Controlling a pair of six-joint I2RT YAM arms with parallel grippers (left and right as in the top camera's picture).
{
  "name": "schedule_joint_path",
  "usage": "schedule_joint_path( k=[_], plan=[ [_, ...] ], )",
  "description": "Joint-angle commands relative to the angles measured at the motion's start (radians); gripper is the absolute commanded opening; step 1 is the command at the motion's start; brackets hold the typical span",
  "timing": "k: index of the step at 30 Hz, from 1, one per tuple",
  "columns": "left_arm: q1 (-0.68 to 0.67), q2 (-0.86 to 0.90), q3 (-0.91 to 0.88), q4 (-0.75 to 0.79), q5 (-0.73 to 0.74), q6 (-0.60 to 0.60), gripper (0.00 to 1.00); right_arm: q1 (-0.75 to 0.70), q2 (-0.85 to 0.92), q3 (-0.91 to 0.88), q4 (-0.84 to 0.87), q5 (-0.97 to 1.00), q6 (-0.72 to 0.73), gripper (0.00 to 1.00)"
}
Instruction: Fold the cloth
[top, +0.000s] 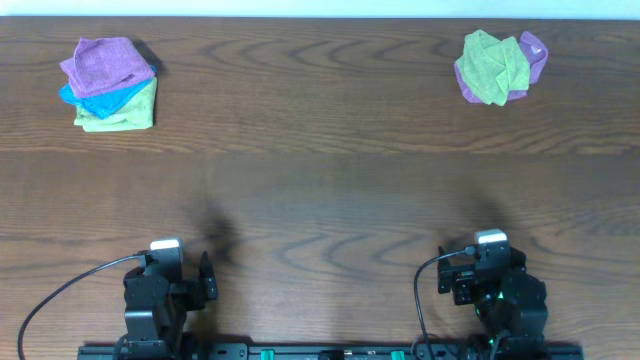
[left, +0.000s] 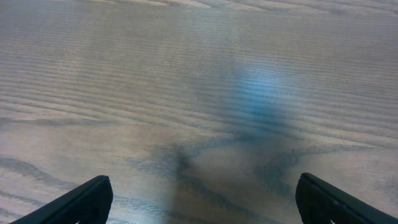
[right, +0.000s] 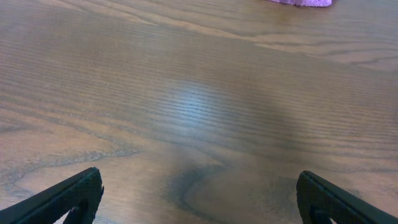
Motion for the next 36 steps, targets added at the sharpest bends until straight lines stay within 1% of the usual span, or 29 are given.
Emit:
schedule_joint_path(
  k=[1, 5, 7, 10, 13, 16, 18, 22, 26, 31, 32, 36],
  plan=[
    [-0.005, -0.008, -0.043, -0.041, -0.016, 0.026, 0.95, -0.012, -0.011, -0.015, 0.001, -0.016, 0.011, 0.99],
    [-0.005, -0.008, -0.043, -0.041, -0.016, 0.026, 0.95, -0.012, -0.011, -0.014, 0.006, -0.028, 0.026, 0.99],
    [-0.005, -0.008, -0.043, -0.041, -0.016, 0.026, 0.95, -0.015, -0.003, -0.008, 0.039, -0.026, 0.047, 0.99],
    [-0.005, -0.008, -0.043, -0.042, -0.016, 0.025, 0.95, -0.041, 0.084, 0.058, 0.072, 0.000, 0.135, 0.99],
    [-0.005, -0.008, -0.043, -0.041, -0.016, 0.025, 0.95, -0.076, 0.259, 0.175, 0.093, 0.004, 0.181, 0.99],
    [-0.005, -0.008, -0.043, -0.041, -0.016, 0.025, 0.95, -0.121, 0.484, 0.343, 0.092, 0.003, 0.195, 0.99],
    [-0.005, -0.008, -0.043, -0.041, -0.016, 0.025, 0.95, -0.141, 0.644, 0.477, 0.092, 0.003, 0.203, 0.99],
    [-0.005, -0.008, -0.043, -0.041, -0.016, 0.025, 0.95, -0.154, 0.910, 0.717, 0.082, 0.003, 0.206, 0.99],
    [-0.005, -0.008, -0.043, -0.041, -0.016, 0.026, 0.95, -0.168, 1.177, 0.970, 0.021, -0.005, 0.210, 0.99],
    [-0.005, -0.008, -0.043, -0.041, -0.016, 0.025, 0.95, -0.198, 1.437, 1.216, -0.060, -0.023, 0.210, 0.99],
    [-0.005, -0.008, -0.043, -0.041, -0.016, 0.026, 0.95, -0.209, 1.501, 1.274, -0.066, -0.032, 0.210, 0.99],
    [-0.005, -0.008, -0.043, -0.041, -0.016, 0.026, 0.95, -0.246, 1.653, 1.415, -0.062, -0.050, 0.210, 0.99]
  ],
)
